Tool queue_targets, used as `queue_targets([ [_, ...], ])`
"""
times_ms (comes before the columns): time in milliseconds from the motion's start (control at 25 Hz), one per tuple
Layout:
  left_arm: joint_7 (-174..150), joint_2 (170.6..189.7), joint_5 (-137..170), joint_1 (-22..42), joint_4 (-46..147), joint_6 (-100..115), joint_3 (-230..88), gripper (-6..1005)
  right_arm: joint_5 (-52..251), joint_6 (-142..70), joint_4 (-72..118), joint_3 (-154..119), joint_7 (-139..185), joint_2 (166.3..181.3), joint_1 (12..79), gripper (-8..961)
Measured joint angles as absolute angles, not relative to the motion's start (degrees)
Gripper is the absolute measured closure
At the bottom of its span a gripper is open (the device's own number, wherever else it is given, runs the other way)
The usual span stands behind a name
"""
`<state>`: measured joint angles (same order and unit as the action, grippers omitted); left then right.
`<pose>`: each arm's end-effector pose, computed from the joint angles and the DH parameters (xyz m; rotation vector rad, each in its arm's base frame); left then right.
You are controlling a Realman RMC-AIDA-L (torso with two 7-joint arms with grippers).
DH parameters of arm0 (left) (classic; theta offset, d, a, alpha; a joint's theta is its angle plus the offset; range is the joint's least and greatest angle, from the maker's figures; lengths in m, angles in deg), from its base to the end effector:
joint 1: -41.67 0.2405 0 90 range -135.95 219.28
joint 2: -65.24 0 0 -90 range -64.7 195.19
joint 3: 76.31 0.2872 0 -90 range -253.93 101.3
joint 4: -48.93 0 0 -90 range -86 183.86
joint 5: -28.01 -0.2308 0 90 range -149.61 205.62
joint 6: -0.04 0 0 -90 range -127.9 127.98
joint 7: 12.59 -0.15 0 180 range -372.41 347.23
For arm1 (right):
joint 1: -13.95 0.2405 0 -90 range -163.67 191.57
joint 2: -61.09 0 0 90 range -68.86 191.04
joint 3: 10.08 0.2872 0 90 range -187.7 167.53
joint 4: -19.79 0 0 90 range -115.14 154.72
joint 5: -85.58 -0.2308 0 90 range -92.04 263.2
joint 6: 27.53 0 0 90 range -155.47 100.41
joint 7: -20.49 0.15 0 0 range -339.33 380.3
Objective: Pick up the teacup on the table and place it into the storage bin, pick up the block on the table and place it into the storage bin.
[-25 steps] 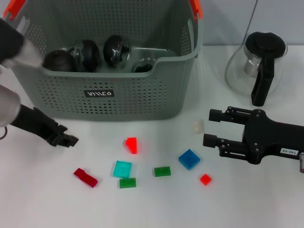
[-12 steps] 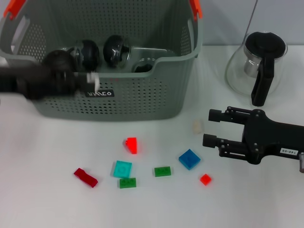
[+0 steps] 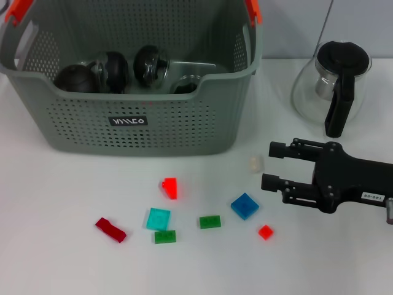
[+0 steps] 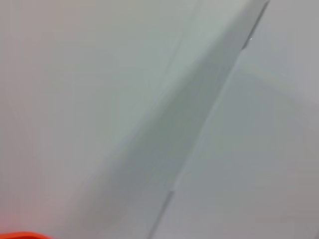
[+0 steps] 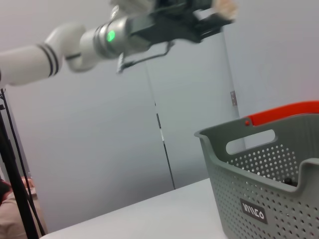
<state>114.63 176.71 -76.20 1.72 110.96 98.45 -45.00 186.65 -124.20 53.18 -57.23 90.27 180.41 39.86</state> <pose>-0.1821 0.4263 0.1513 -2.5265 -0.9056 -1.0358 0.2847 0.3251 -0.0331 -2.7539 0.4682 1.0001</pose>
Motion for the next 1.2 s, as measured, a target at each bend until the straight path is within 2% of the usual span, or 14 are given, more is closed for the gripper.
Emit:
queue_targets([
  [120,118.7,174.94,-84.1,-1.8,111.4,91.0,-39.0,570,186.7,-124.2,53.2,-57.3,90.3,180.58,40.1,238],
  [200,120.0,174.91,-88.0,-2.9,111.5,88.2,-37.4,568,186.7,-124.2,53.2,-57.3,90.3,180.71,40.2,237],
  [440,123.8,180.79,-110.4,-4.6,111.3,69.5,-25.7,562,186.4,-124.4,53.2,-57.0,90.2,180.83,40.3,237],
  [560,126.8,182.73,-118.4,-4.8,111.2,64.9,-23.4,560,186.4,-124.6,53.3,-57.0,90.3,180.88,40.4,237],
  [1000,127.9,185.23,-118.4,-2.7,115.6,63.9,-23.8,550,186.5,-124.7,53.2,-56.9,90.3,180.82,40.2,238],
  [1200,120.8,186.06,-98.9,4.4,118.9,65.0,-28.0,311,186.3,-124.7,53.2,-56.9,90.1,180.79,40.1,238],
])
